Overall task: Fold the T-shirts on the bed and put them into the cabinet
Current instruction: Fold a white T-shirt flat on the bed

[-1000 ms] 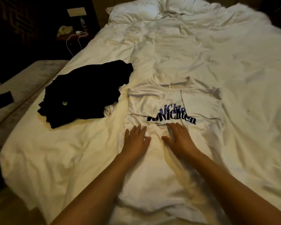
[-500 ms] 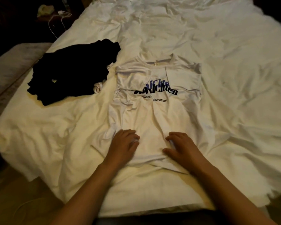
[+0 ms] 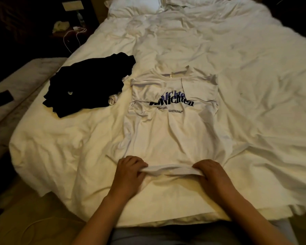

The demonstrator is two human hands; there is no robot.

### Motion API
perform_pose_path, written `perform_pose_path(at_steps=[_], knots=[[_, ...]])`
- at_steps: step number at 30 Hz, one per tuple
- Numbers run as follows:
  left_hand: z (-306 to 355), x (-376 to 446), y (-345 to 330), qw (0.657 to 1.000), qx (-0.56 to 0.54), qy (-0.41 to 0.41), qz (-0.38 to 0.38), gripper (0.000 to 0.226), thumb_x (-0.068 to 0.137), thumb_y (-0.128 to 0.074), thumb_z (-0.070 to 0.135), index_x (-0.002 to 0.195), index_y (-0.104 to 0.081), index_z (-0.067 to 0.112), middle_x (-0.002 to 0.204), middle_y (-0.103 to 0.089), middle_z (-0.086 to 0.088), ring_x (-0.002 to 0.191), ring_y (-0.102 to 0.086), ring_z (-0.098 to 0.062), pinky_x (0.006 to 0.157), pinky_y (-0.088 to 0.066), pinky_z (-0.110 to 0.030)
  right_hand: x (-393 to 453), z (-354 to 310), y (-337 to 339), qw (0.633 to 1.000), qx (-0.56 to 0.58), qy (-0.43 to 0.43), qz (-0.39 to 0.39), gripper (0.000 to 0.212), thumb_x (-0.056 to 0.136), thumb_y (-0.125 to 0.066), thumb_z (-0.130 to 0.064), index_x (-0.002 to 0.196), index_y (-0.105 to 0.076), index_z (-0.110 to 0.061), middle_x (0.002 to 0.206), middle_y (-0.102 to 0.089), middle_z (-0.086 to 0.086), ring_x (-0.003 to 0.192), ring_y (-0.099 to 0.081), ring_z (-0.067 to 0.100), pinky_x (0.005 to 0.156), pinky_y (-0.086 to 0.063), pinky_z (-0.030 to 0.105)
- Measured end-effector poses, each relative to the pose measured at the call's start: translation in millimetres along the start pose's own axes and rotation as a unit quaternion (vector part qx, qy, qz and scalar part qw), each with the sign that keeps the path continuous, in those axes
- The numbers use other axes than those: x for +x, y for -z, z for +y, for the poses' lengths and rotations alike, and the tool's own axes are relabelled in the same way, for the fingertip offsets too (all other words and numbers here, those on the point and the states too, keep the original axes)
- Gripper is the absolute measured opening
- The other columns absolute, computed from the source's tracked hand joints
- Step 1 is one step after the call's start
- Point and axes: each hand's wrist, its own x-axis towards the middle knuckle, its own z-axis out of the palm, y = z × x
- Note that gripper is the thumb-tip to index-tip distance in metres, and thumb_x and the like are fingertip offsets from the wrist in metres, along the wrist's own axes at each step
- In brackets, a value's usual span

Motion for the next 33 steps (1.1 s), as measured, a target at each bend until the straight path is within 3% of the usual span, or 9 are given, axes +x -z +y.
perform_pose_path(at_steps=[5, 9, 14, 18, 22, 25, 28, 30, 33], knots=[[2.3, -1.1, 7.7, 1.0, -0.012, 0.0, 0.025, 0.024, 0.092, -0.047, 0.028, 0.09, -0.069, 0.018, 0.076, -0.067, 0.004, 0.071, -0.059, -0.019, 0.076, -0.034, -0.027, 3.6, -13.9, 17.5, 0.997, 0.063, -0.044, -0.017, 0.009, 0.097, -0.056, -0.02, 0.093, -0.063, -0.024, 0.083, -0.061, -0.013, 0.076, -0.054, 0.007, 0.069, -0.038, 0.017], [7.8, -6.0, 13.2, 0.998, -0.06, -0.019, -0.021, 0.019, 0.093, -0.048, 0.029, 0.091, -0.064, 0.019, 0.075, -0.063, 0.005, 0.068, -0.058, -0.021, 0.072, -0.033, -0.027, 11.8, -17.9, 24.0, 0.994, 0.041, -0.043, -0.09, 0.026, 0.082, -0.038, -0.046, 0.081, -0.058, -0.03, 0.07, -0.06, -0.013, 0.067, -0.056, 0.008, 0.062, -0.037, 0.028], [-5.4, -19.7, 22.7, 0.994, -0.105, -0.006, 0.036, 0.032, 0.085, -0.064, 0.051, 0.095, -0.071, 0.021, 0.092, -0.066, 0.012, 0.092, -0.055, -0.001, 0.091, -0.036, -0.02, 24.2, -40.1, 11.5, 0.992, 0.028, 0.023, -0.12, 0.042, 0.08, -0.055, -0.053, 0.114, -0.063, -0.029, 0.099, -0.059, -0.017, 0.09, -0.057, 0.004, 0.082, -0.048, 0.029], [-18.4, -19.5, 34.4, 0.946, -0.205, 0.186, 0.169, 0.018, 0.099, -0.054, 0.031, 0.106, -0.067, 0.021, 0.105, -0.06, 0.015, 0.106, -0.056, -0.011, 0.096, -0.042, -0.02, 37.2, -84.6, -11.0, 0.989, 0.058, 0.073, -0.116, 0.051, 0.085, -0.055, -0.065, 0.118, -0.063, -0.027, 0.108, -0.059, -0.014, 0.097, -0.054, 0.004, 0.085, -0.045, 0.024], [-46.5, -5.1, 37.1, 0.862, -0.307, 0.394, 0.09, 0.037, 0.099, -0.06, 0.029, 0.135, -0.055, 0.026, 0.13, -0.057, 0.006, 0.122, -0.054, -0.014, 0.105, -0.044, -0.034, 51.9, -126.5, -51.9, 0.98, 0.045, 0.134, -0.143, 0.061, 0.081, -0.053, -0.068, 0.121, -0.061, -0.023, 0.113, -0.061, -0.006, 0.102, -0.056, 0.014, 0.085, -0.047, 0.029], [-55.6, 4.9, 43.0, 0.878, -0.283, 0.384, 0.044, 0.015, 0.096, -0.063, 0.036, 0.103, -0.07, 0.025, 0.1, -0.071, 0.005, 0.096, -0.065, -0.012, 0.086, -0.05, -0.033, 60.3, -142.8, -79.2, 0.98, -0.01, 0.148, -0.135, 0.054, 0.083, -0.059, -0.061, 0.121, -0.058, -0.023, 0.11, -0.058, -0.004, 0.098, -0.054, 0.018, 0.081, -0.044, 0.032], [-53.2, 4.3, 49.0, 0.891, -0.279, 0.357, 0.036, 0.029, 0.095, -0.065, 0.035, 0.072, -0.066, 0.017, 0.069, -0.065, -0.001, 0.066, -0.056, -0.011, 0.068, -0.043, -0.033, 64.2, -147.6, -91.1, 0.986, -0.004, 0.134, -0.102, 0.017, 0.091, -0.058, -0.035, 0.096, -0.061, -0.019, 0.091, -0.056, -0.002, 0.084, -0.055, 0.022, 0.07, -0.042, 0.035], [-53.1, -3.0, 51.3, 0.895, -0.281, 0.343, 0.059, 0.035, 0.096, -0.063, 0.034, 0.064, -0.058, 0.021, 0.061, -0.056, 0.006, 0.063, -0.049, -0.01, 0.065, -0.038, -0.032, 63.3, -148.0, -89.9, 0.989, 0.05, 0.104, -0.097, 0.009, 0.094, -0.055, -0.026, 0.089, -0.059, -0.019, 0.085, -0.055, -0.004, 0.08, -0.053, 0.019, 0.069, -0.042, 0.033], [-48.4, -18.4, 59.6, 0.884, -0.316, 0.31, 0.149, 0.036, 0.09, -0.061, 0.04, 0.065, -0.054, 0.015, 0.065, -0.053, 0.012, 0.069, -0.05, -0.01, 0.068, -0.04, -0.027, 61.5, -149.1, -77.6, 0.984, 0.145, 0.062, -0.087, 0.006, 0.092, -0.055, -0.023, 0.086, -0.053, -0.024, 0.079, -0.051, -0.011, 0.075, -0.048, 0.008, 0.067, -0.036, 0.015]])
